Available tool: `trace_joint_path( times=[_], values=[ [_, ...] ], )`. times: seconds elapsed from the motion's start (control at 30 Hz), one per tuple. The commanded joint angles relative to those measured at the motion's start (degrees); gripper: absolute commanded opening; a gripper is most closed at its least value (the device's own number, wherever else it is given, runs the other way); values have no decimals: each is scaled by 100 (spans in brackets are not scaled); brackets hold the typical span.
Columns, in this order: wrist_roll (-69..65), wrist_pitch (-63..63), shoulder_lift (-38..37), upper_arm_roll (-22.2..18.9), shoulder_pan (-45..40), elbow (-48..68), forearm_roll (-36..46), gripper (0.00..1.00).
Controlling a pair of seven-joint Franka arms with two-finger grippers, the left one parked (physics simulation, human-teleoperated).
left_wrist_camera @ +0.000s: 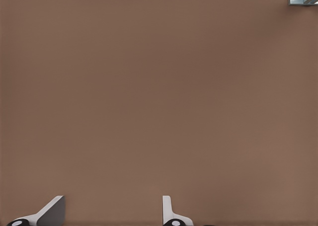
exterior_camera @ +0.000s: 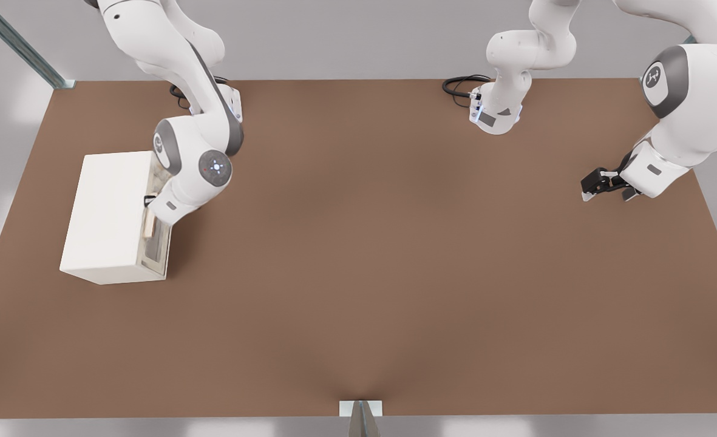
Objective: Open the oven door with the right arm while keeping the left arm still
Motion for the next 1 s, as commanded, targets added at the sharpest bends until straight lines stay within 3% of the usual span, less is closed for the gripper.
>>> trace_joint_path(
  times=[0.0, 0.27, 0.97],
  values=[
    [2624, 723, -68, 1, -126, -256, -74, 0],
    [2844, 1655, -33, -16, -609, -889, -267, 0],
    [2387, 1690, 266, -8, -969, -959, -918, 0]
  ],
)
